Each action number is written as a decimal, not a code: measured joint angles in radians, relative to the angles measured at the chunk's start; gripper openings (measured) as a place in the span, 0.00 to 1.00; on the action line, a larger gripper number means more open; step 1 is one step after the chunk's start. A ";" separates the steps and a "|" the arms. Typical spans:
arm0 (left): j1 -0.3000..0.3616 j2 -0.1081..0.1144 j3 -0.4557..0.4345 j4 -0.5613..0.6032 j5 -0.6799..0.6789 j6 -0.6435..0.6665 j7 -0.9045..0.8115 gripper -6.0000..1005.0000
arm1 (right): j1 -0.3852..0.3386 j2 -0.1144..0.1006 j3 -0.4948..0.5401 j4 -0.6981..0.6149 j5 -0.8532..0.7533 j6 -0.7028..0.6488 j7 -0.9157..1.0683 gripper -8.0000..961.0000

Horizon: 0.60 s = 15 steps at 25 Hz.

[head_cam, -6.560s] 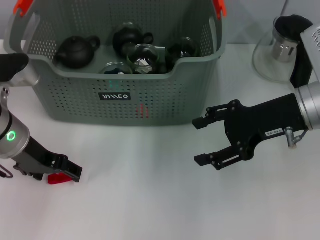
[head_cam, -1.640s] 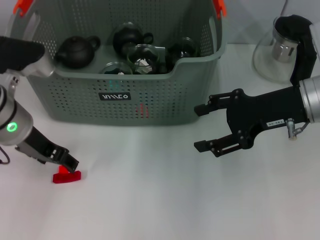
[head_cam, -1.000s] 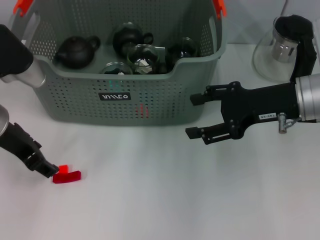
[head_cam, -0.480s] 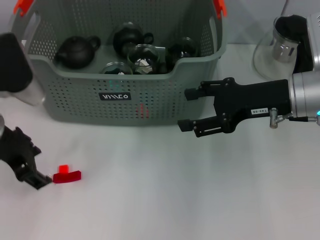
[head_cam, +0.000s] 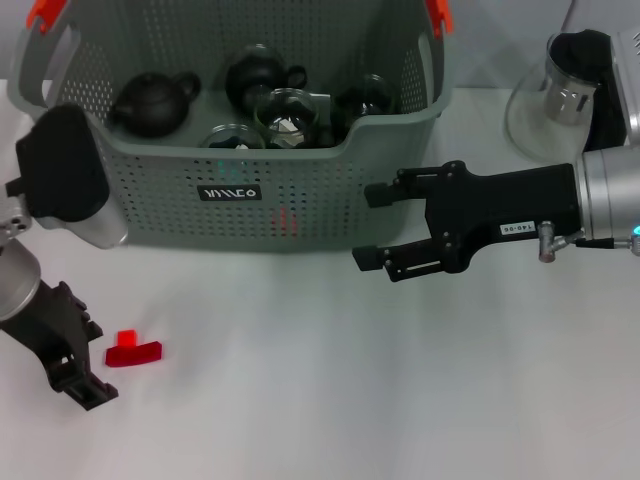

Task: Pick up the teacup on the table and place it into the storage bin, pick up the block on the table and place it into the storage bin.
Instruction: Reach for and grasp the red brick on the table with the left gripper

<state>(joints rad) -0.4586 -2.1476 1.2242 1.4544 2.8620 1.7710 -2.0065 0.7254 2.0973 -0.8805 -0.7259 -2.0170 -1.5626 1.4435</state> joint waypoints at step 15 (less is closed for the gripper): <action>-0.013 0.009 0.024 -0.101 0.000 -0.090 0.005 0.78 | 0.003 0.001 0.000 0.013 0.001 -0.001 0.000 0.89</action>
<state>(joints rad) -0.4719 -2.1384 1.2482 1.3538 2.8624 1.6810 -2.0019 0.7283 2.0985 -0.8805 -0.7133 -2.0157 -1.5632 1.4435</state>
